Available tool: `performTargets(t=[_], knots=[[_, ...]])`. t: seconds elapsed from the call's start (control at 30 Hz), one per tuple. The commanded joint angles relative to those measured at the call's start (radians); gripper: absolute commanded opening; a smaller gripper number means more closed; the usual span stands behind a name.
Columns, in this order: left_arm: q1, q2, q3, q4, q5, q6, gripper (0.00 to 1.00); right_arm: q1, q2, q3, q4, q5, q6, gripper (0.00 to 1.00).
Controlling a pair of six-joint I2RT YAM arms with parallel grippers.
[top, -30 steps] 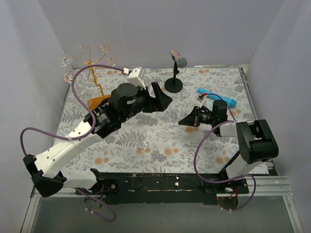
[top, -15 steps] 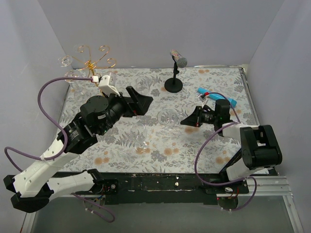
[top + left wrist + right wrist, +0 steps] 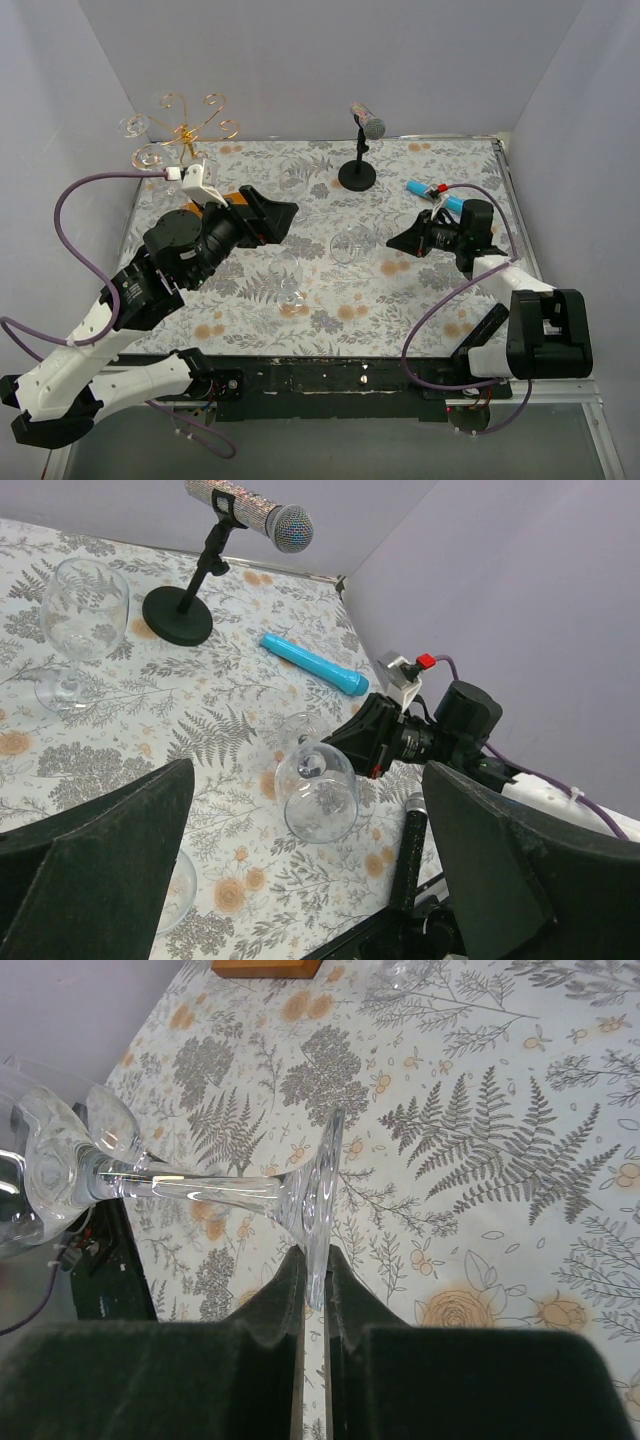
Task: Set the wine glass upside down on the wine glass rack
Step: Turn the wine glass upside down at the wine rack.
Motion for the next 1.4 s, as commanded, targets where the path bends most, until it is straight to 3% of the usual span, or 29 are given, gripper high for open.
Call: performTargets(t=[0.0,0.53,1.37], knots=[[-0.004,-0.024,-0.015,-0.006,-0.026,0.019,0.98,-0.022,-0.077,0.052,-0.040,0.007,-0.094,0.01],[-0.004,-0.037,-0.023,0.016,-0.013,0.038,0.98,-0.056,-0.165,0.096,-0.218,0.049,-0.267,0.01],[-0.004,-0.040,-0.066,0.108,0.122,0.005,0.98,-0.056,-0.295,0.331,-0.749,0.267,-0.879,0.01]])
